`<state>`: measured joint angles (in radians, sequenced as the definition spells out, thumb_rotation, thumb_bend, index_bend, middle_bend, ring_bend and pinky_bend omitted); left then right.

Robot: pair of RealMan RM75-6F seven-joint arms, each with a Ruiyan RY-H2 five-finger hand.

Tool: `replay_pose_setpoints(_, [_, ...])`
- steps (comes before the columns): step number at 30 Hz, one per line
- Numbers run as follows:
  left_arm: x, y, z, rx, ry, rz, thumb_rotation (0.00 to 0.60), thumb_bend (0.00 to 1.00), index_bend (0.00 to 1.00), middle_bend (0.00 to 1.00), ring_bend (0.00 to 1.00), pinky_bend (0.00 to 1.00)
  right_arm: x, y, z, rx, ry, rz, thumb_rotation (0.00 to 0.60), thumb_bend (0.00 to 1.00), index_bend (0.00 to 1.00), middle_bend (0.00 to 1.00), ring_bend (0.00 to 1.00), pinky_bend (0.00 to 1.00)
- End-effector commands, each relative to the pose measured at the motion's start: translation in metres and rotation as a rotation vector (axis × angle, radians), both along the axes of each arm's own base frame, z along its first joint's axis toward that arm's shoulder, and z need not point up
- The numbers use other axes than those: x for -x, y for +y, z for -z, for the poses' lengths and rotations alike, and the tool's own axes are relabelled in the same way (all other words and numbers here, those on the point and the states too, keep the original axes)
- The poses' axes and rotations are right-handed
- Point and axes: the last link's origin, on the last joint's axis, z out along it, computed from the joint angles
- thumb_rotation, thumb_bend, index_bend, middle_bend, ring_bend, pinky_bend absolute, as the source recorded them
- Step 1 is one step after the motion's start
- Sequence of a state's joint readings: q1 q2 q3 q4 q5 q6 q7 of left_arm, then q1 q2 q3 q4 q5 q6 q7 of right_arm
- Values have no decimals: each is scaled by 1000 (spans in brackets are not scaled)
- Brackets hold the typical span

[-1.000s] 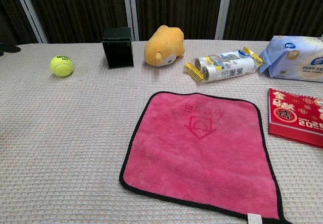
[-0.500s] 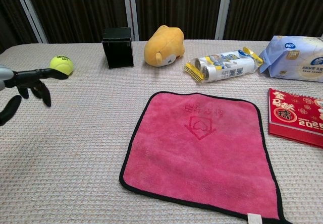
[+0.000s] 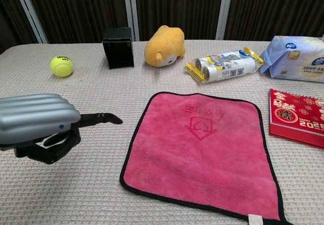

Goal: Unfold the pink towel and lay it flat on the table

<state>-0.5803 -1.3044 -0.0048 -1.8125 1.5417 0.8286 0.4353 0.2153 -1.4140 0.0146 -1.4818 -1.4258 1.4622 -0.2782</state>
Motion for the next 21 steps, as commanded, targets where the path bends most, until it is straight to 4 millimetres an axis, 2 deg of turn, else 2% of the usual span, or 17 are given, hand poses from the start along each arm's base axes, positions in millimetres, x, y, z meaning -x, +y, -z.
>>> replay_pose_setpoints(1, [-15,-1,15,43,7,19,600,844,40,811,729,721,0,0,-1,3,-7,0,600,371,0,0,0,0])
replay_pose_setpoints(4, [-24,-2,25,63,15,29,600,846,76,812,729,721,0,-1,-4,8,-18,-1,600,371,0,0,0,0])
replay_pose_setpoints(12, [-40,-8,48,109,25,44,600,848,100,811,729,721,0,-2,-6,7,-30,-2,600,371,0,0,0,0])
replay_pose_setpoints(17, [-45,-10,59,142,48,43,600,850,103,813,729,721,0,-2,-8,8,-36,-3,600,371,0,0,0,0])
replay_pose_setpoints(21, [-47,-9,64,155,70,32,600,849,142,816,729,721,-1,-2,-8,11,-43,-9,600,371,0,0,0,0])
